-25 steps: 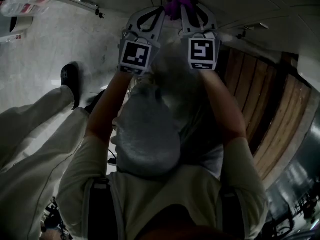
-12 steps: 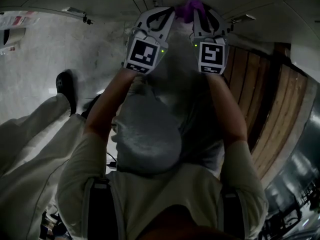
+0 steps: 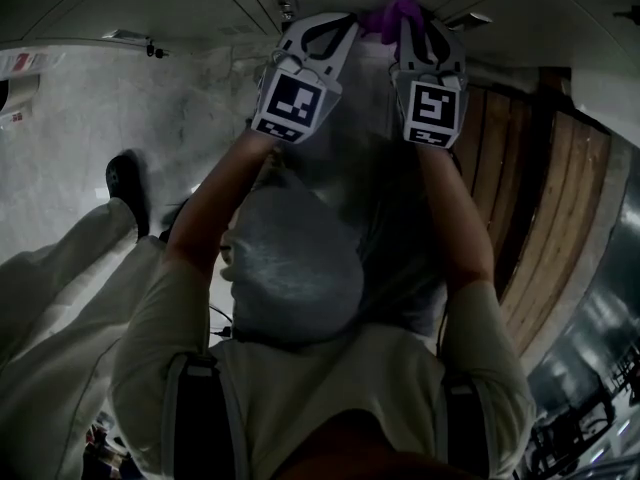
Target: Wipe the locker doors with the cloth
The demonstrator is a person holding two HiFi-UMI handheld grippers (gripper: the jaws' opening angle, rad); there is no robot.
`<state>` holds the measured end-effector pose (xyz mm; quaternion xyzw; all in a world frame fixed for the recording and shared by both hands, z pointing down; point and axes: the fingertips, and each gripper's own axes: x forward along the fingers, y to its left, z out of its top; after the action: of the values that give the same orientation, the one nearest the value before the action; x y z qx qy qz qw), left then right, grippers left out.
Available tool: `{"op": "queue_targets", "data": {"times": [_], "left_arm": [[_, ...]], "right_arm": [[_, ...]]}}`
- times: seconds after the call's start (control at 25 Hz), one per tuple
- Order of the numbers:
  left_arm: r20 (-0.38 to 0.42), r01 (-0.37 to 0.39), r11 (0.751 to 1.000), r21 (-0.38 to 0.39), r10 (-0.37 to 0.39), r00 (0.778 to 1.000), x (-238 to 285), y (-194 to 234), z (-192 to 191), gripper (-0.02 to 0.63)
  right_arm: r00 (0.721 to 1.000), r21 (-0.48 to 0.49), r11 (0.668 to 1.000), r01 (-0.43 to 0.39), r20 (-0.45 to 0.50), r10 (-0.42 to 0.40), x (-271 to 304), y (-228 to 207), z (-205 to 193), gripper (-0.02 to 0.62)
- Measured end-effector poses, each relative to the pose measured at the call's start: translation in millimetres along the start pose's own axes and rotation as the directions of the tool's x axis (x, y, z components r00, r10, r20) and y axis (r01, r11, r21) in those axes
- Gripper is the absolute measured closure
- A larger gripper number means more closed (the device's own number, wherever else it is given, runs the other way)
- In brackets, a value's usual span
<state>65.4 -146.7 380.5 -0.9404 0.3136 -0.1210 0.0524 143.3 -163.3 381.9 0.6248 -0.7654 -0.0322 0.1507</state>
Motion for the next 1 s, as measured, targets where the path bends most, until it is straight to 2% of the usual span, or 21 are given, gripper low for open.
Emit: {"op": "queue_targets", "data": {"times": [0.2, 0.36, 0.64, 0.84, 1.0], "left_arm": [[-0.006, 0.001, 1.0, -0.011, -0.001, 1.0, 1, -3, -4, 0.603], [-0.01, -0.023, 1.0, -0.004, 0.023, 1.0, -10, 4, -5, 0.603], [-0.023, -0.116, 0.993, 0.0, 0.116, 0.993, -52, 36, -10, 0.603], [-0.064, -0.171, 0.985, -0.017, 0.169, 0.984, -77, 59, -37, 0.603], [-0.089, -0.191, 0.981, -0.03, 0.188, 0.978, -85, 71, -60, 0.603]], "right_arm": [[1.0, 0.01, 1.0, 0.013, -0.009, -0.013, -4, -9, -6, 0.54], [1.0, 0.033, 0.999, -0.029, 0.014, 0.028, -6, 3, 2, 0.541], [0.982, 0.029, 0.983, -0.18, 0.07, 0.178, -5, 69, 23, 0.541], [0.958, -0.038, 0.958, -0.284, 0.036, 0.286, 7, 125, 6, 0.541], [0.946, -0.06, 0.945, -0.323, -0.003, 0.323, 20, 153, -13, 0.541]]}}
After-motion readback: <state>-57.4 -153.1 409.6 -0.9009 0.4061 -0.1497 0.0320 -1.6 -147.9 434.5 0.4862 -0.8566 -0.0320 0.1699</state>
